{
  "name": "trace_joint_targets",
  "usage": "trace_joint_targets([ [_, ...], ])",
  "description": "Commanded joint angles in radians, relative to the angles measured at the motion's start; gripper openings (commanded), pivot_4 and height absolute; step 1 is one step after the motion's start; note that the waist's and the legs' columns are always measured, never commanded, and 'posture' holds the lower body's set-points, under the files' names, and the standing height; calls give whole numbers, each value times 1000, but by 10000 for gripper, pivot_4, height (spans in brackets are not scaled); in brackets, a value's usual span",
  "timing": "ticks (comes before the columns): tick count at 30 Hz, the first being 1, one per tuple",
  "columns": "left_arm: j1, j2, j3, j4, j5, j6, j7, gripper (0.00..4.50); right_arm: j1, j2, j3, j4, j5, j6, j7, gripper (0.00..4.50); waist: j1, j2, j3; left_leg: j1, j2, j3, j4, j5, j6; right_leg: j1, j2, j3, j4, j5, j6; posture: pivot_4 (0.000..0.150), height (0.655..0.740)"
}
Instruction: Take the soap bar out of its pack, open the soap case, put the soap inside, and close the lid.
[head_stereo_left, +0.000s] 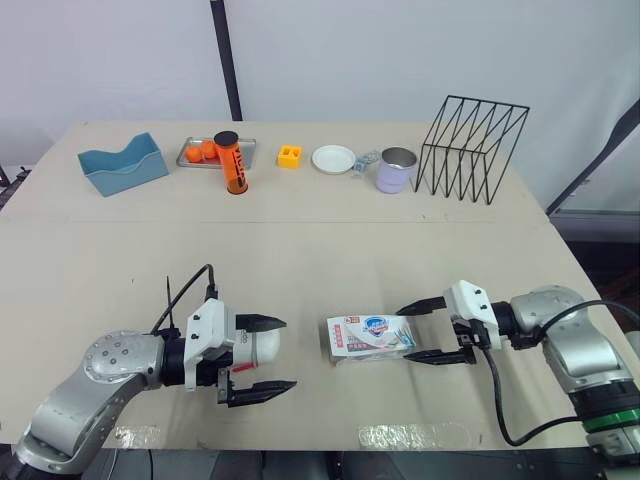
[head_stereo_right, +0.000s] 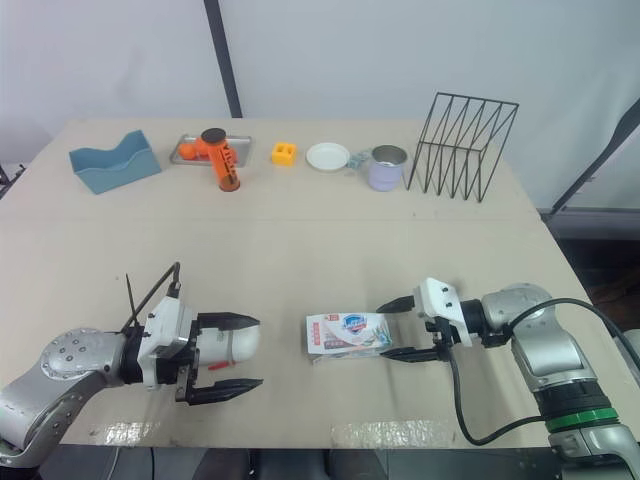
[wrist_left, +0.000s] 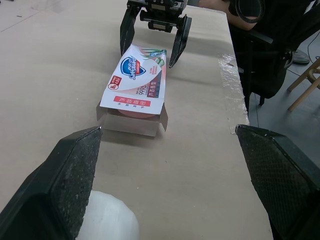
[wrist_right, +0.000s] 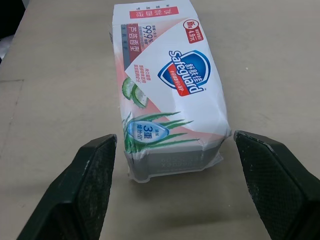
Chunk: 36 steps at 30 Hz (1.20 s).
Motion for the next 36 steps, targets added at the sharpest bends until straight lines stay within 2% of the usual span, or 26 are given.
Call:
trace_joint_targets([
  [1, 3, 2, -2, -40, -13, -9, -1, 45000, -2, 2, 0, -20, 1, -6, -5, 38977, 0, 0, 0, 0, 0, 0, 0, 0, 0, 0, 0, 0, 0, 0, 0, 1500, 7400],
  [9, 5, 3, -6, -40, -13, -10, -3, 45000, 4, -2, 0, -30, 5, 6, -5, 38977, 0, 0, 0, 0, 0, 0, 0, 0, 0, 0, 0, 0, 0, 0, 0, 1500, 7400],
  [10, 5, 3, -7, -40, -12, -10, -3, 45000, 5, -2, -1, -29, 4, 5, -6, 33567, 0, 0, 0, 0, 0, 0, 0, 0, 0, 0, 0, 0, 0, 0, 0, 1500, 7400],
  [11, 6, 3, -8, -41, -12, -10, -3, 45000, 6, -3, -2, -29, 3, 4, -7, 32167, 0, 0, 0, 0, 0, 0, 0, 0, 0, 0, 0, 0, 0, 0, 0, 1500, 7400],
  [25, 13, 4, -14, -57, -13, -5, 7, 45000, 7, -2, 2, -28, 1, 0, -15, 32167, 0, 0, 0, 0, 0, 0, 0, 0, 0, 0, 0, 0, 0, 0, 0, 1500, 7400],
  [26, 13, 4, -14, -59, -13, -4, 8, 45000, 7, -2, 2, -28, 1, 1, -15, 26707, 0, 0, 0, 0, 0, 0, 0, 0, 0, 0, 0, 0, 0, 0, 0, 1500, 7400],
  [27, 13, 4, -14, -61, -14, -2, 10, 45000, 7, -2, 2, -27, 1, 1, -16, 25448, 0, 0, 0, 0, 0, 0, 0, 0, 0, 0, 0, 0, 0, 0, 0, 1500, 7400],
  [36, 11, 9, -10, -69, -21, 8, 14, 45000, 9, -1, 2, -30, 1, -2, -19, 25448, 0, 0, 0, 0, 0, 0, 0, 0, 0, 0, 0, 0, 0, 0, 0, 1500, 7400],
])
